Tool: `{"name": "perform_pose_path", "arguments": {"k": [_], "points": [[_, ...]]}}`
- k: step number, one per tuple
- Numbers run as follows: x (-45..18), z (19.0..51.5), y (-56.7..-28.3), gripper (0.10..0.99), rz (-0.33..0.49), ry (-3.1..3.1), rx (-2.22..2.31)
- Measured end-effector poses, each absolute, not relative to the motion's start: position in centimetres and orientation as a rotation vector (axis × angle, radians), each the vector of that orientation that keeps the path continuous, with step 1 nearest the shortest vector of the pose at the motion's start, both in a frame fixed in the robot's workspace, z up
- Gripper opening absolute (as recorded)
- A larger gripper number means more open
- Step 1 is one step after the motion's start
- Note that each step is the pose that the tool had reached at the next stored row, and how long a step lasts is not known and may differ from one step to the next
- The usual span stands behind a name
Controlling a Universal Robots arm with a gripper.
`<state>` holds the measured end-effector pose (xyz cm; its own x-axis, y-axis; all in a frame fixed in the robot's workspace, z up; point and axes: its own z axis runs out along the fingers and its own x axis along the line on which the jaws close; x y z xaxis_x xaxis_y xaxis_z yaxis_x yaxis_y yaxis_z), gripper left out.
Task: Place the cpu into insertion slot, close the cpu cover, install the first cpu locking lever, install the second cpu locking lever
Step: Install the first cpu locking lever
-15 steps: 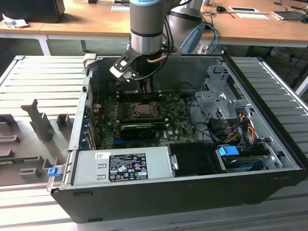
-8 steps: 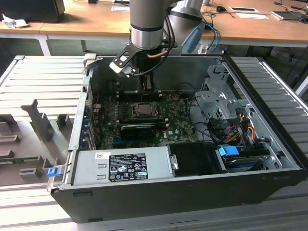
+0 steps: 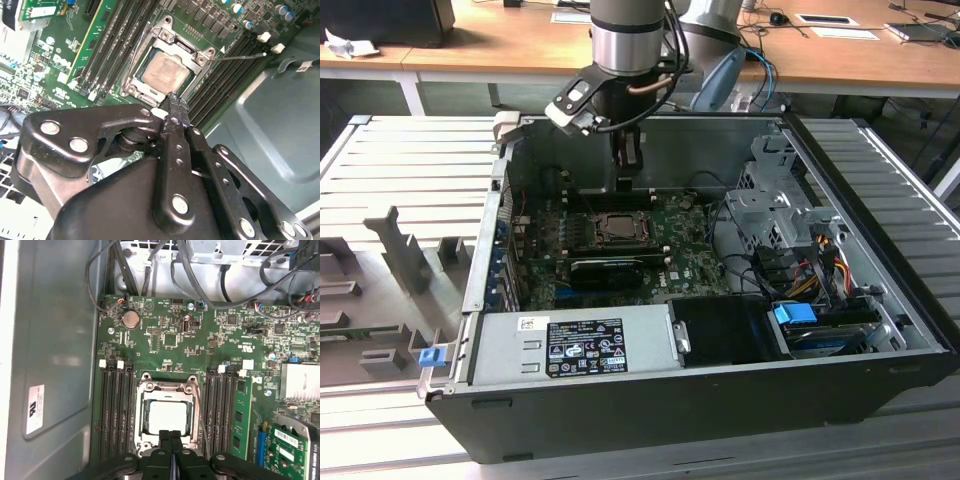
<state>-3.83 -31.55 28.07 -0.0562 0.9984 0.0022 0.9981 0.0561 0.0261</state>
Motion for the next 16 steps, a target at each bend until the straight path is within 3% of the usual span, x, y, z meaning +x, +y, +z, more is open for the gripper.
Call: {"name": "perform_pose_path", "arguments": {"k": [16], "points": [[-3.83, 28.08, -31.55, 0.106, 0.029, 2.482, 1.897]]}}
